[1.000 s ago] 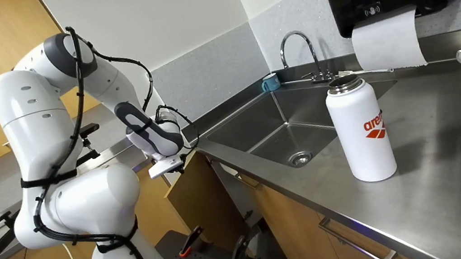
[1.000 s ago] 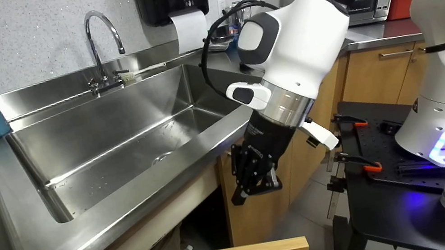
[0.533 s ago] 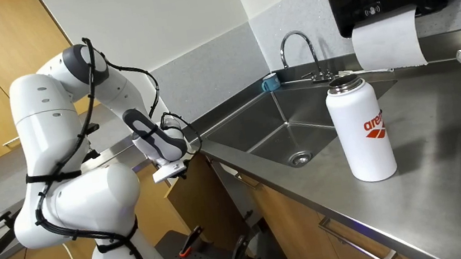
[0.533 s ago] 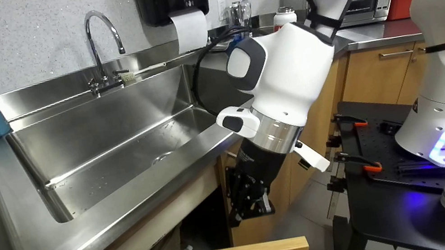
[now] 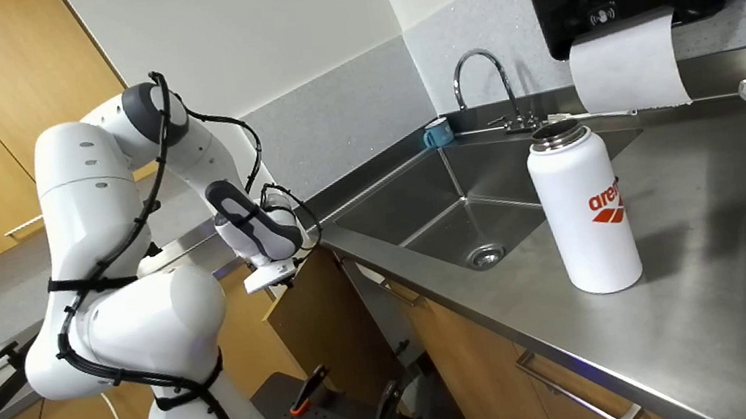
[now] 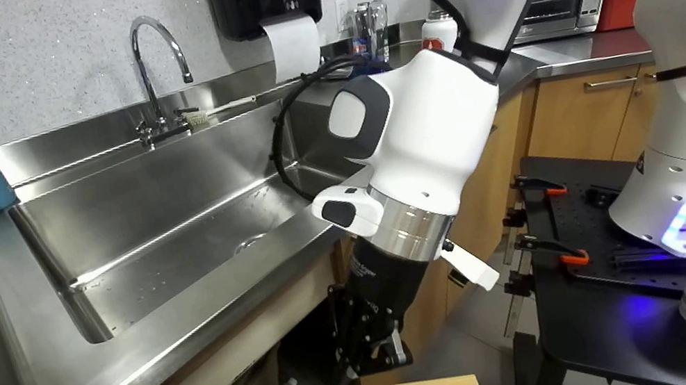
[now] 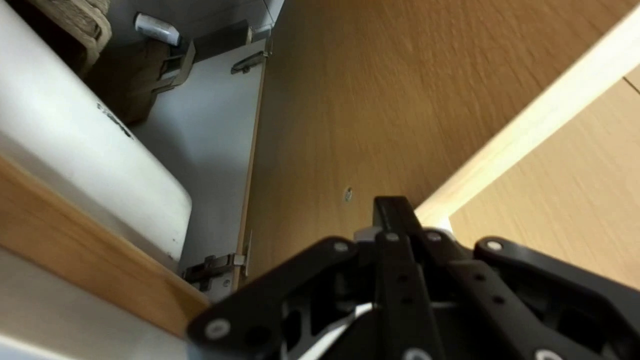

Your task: Open the cupboard

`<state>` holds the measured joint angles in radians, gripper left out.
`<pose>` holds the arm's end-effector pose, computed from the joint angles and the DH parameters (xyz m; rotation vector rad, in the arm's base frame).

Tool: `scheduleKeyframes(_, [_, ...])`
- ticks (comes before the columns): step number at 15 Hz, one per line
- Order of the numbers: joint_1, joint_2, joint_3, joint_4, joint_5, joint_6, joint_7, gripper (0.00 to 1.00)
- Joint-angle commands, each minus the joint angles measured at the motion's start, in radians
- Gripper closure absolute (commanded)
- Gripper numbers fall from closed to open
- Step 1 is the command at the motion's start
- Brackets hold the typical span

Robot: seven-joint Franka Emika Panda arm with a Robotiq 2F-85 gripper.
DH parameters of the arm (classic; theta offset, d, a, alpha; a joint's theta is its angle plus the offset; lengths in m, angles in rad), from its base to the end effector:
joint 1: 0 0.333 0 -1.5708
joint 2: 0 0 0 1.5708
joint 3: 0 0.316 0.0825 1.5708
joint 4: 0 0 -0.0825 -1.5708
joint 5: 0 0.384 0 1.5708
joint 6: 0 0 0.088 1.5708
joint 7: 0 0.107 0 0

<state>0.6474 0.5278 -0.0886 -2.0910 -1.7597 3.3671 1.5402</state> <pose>0.3814 0.3653 0.1856 -2.5629 -1.1761 -0.6351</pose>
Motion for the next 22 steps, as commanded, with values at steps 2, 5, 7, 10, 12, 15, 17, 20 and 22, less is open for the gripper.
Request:
scheduleKeyframes(2, [-0.06, 0.074, 0.081, 0.1, 0.02, 0.102, -0.032, 1.0])
scheduleKeyframes(5, [-0.065, 0.116, 0.12, 0.144, 0.018, 0.114, -0.039, 1.0])
scheduleKeyframes(7, [-0.047, 0.124, 0.121, 0.151, -0.001, 0.082, -0.03, 1.0])
scheduleKeyframes(10, [-0.031, 0.08, 0.121, 0.13, -0.022, 0.041, -0.034, 1.0])
scheduleKeyframes(12, [-0.026, 0.009, 0.128, 0.089, -0.039, 0.021, -0.061, 1.0])
scheduleKeyframes(15, [0.003, -0.117, 0.112, 0.001, -0.105, 0.01, -0.078, 1.0])
scheduleKeyframes(17, [0.048, -0.219, 0.073, -0.082, -0.189, 0.013, -0.053, 1.0])
scheduleKeyframes(20, [0.165, -0.331, -0.044, -0.197, -0.351, -0.009, -0.005, 1.0])
scheduleKeyframes(22, [0.228, -0.381, -0.115, -0.247, -0.436, -0.024, 0.023, 1.0])
